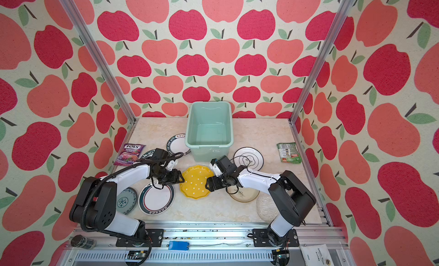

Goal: Place the plates into the plastic bin on the countertop
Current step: 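Close the right gripper on the plate rim while the left gripper braces it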

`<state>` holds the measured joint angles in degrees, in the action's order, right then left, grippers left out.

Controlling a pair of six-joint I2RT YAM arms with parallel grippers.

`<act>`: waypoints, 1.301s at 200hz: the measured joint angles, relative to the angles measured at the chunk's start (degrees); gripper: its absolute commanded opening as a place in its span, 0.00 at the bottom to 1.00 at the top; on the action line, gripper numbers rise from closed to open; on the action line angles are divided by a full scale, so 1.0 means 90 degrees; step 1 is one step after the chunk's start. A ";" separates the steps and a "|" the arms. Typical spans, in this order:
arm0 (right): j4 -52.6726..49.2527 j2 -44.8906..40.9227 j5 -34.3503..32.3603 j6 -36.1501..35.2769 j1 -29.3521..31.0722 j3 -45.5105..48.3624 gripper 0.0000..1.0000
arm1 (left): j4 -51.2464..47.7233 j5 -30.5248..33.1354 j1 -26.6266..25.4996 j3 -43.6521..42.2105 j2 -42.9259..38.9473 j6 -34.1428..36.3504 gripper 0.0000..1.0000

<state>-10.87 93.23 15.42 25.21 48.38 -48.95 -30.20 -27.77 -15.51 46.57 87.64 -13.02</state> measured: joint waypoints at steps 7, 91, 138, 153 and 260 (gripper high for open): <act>-0.0002 0.0075 0.0041 -0.0002 0.0000 -0.0032 0.82 | 0.0000 -0.0051 0.0000 0.0049 0.0114 0.0039 0.49; -0.0012 0.0301 0.0406 -0.0010 0.0012 -0.0199 0.79 | -0.0005 -0.0296 -0.0012 0.0221 0.0464 0.0087 0.26; 0.0002 0.0272 0.0396 -0.0002 0.0012 -0.0175 0.73 | -0.0087 -0.0245 -0.0010 0.0219 0.0466 0.0068 0.15; 0.0002 0.0248 0.0393 0.0000 0.0012 -0.0148 0.72 | -0.0097 -0.0206 -0.0005 0.0206 0.0466 0.0063 0.11; 0.0095 -0.0364 0.0321 0.0058 0.0168 0.0228 0.68 | -0.0041 -0.0199 0.0019 0.0012 0.0294 -0.0102 0.00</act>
<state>-10.02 89.95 18.31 25.74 49.89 -46.89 -30.57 -29.56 -15.33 46.68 90.28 -13.93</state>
